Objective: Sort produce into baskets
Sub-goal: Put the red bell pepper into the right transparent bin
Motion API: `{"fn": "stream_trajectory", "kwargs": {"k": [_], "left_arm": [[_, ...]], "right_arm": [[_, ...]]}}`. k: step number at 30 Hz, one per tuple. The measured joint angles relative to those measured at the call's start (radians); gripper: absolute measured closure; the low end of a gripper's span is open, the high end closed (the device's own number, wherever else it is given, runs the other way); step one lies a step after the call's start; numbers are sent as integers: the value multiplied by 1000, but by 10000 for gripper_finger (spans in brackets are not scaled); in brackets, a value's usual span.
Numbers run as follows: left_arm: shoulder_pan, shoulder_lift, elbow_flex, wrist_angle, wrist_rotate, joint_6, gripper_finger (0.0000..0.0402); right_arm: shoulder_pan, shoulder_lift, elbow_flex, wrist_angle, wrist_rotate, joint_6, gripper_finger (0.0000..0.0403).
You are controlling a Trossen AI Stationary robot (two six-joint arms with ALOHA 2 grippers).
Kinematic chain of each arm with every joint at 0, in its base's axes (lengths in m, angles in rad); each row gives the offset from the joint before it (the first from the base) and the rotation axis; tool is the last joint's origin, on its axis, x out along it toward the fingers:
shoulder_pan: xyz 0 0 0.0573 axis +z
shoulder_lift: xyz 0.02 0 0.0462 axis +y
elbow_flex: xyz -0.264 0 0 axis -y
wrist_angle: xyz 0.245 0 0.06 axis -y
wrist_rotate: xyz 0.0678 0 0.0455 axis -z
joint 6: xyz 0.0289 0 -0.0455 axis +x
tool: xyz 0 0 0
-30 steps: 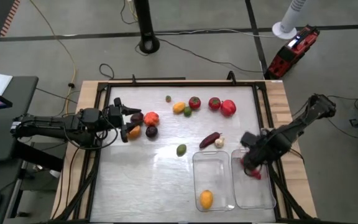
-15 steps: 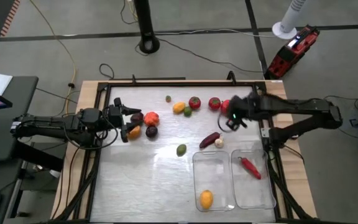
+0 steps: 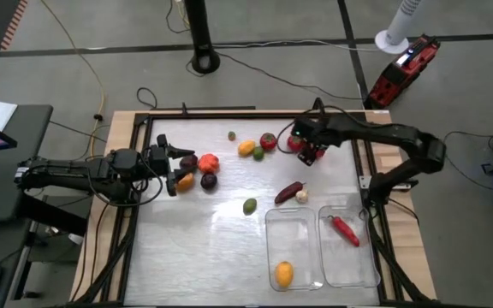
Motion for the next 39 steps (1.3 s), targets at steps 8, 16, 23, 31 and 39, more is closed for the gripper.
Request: {"fn": "stream_trajectory", "kwargs": {"k": [8,16,23,31,39], "left_arm": [[0,0,0,-39,2,-8,182],[0,0,0,-80,0,-24,182],[0,0,0,-129,1,-86,182],[0,0,0,-137,20,-115,182],[0,0,0,-135,20,-112,182]], "right_arm": [[-111,100,-1,24,-27,-42,6],[-168,183,0,64,-159,-87,8],[-161,241,6,48,-159,-97,30],[-127,164,-4,23,-177,-96,67],[44,-54,-3,-98,-266,20,70]]}}
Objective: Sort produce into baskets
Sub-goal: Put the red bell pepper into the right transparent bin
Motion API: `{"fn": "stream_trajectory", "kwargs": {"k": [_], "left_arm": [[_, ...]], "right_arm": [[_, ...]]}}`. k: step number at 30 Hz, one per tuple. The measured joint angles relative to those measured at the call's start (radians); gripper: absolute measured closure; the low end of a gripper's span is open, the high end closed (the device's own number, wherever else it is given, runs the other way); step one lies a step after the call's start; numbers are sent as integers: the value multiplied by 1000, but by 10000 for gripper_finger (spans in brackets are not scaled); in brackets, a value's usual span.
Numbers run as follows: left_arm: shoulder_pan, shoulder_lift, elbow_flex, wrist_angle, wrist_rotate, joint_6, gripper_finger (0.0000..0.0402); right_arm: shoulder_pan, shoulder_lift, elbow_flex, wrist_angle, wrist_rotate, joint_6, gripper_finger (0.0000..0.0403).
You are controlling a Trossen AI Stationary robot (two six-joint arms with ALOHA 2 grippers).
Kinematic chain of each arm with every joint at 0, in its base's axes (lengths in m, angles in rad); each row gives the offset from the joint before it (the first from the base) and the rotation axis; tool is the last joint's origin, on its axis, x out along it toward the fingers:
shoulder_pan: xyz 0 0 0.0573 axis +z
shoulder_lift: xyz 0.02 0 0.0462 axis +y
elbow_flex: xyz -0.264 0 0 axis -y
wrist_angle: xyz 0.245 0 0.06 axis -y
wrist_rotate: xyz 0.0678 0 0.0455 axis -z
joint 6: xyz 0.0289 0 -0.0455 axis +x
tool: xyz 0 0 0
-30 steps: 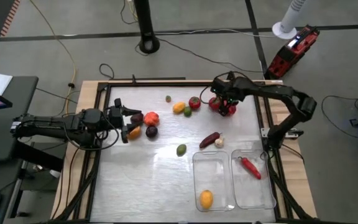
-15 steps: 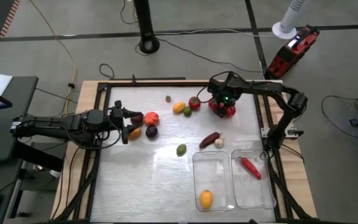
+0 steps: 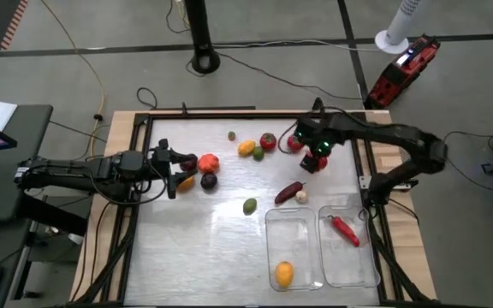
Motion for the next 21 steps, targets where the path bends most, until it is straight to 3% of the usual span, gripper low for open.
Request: {"fn": "stream_trajectory", "kwargs": {"k": [10,16,21], "left_arm": [[0,0,0,9,-20,5,182],[0,0,0,34,-21,2,182],[0,0,0,35,-21,1,182]], "right_arm": [[515,-264,1,48,-43,348,69],[796,-281,2,126,-13,494,61],[938,-250,2,113,-14,644,62]]}}
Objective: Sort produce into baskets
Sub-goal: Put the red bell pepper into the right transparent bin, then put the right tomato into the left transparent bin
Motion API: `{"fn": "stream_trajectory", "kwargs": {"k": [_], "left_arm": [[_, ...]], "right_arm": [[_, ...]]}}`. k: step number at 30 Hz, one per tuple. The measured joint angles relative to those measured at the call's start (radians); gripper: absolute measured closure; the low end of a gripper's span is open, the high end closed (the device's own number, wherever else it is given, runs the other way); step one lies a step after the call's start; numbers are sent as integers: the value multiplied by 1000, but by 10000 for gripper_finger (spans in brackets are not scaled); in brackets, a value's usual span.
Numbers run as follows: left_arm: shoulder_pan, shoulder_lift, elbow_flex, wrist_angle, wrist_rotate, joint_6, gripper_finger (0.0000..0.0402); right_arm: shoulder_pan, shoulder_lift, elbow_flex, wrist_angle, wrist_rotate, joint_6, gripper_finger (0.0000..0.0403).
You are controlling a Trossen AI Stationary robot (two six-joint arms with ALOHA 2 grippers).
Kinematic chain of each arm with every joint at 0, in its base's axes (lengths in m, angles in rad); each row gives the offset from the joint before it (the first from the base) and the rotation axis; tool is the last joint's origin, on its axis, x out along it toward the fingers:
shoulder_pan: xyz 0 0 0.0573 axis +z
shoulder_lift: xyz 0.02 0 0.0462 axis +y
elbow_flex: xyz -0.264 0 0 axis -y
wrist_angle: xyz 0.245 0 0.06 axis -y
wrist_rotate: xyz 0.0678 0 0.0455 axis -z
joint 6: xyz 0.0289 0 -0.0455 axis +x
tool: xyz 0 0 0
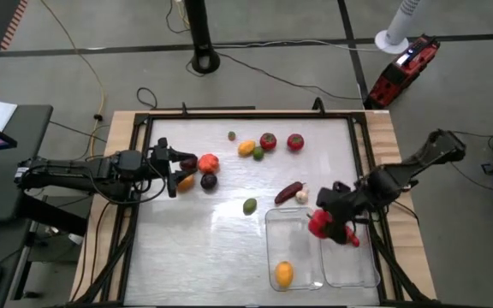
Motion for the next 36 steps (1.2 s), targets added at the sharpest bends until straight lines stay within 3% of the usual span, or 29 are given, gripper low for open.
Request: {"fn": "stream_trajectory", "kwargs": {"k": [18,24,28,36], "left_arm": [[0,0,0,65,-10,93,182],[0,0,0,116,-34,141,182],[0,0,0,143,-34,165,182],[0,1,0,173,-34,172,182]], "right_arm": [[129,21,0,-156,-30,451,55],[161,23,0,-244,-70,653,31],[184,26,0,-237,-79,681,7],[128,20,60,-255,-56,607,22]]}}
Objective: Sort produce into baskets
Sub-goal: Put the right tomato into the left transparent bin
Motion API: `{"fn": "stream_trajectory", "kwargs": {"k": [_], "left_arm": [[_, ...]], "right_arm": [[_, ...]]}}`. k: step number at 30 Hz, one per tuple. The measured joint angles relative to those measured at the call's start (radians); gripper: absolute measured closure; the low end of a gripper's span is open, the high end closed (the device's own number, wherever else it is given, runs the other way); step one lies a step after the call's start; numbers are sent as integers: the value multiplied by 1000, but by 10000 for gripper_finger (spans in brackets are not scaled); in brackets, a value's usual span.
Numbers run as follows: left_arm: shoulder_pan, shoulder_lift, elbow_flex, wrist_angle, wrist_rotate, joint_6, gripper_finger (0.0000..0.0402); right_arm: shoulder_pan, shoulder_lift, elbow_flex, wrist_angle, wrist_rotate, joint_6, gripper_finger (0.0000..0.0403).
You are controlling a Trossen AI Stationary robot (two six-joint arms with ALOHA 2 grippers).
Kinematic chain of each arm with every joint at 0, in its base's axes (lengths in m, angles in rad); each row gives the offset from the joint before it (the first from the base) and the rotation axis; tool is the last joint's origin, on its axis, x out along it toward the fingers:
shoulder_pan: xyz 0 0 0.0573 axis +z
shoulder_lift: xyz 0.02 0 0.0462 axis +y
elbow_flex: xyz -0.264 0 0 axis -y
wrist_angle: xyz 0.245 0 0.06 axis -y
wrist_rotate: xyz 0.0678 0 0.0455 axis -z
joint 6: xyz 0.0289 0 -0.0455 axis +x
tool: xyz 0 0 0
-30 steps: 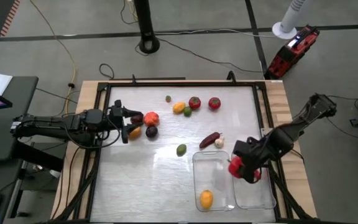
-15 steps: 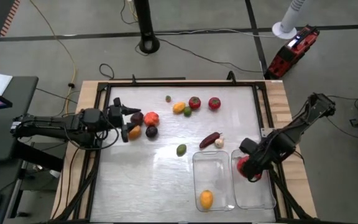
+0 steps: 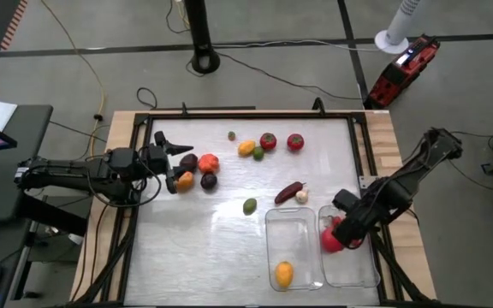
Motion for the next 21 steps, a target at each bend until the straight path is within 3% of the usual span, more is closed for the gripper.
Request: {"fn": "stream_trajectory", "kwargs": {"k": [8,16,21], "left_arm": [[0,0,0,4,0,-30,182],[0,0,0,-9,11,-44,182],[0,0,0,-37,11,-45,182]], "right_arm": [[-316,25,5,22,283,-390,23],[-714,177,5,198,337,-841,23],[-886,303,5,314,358,-1004,23]]}}
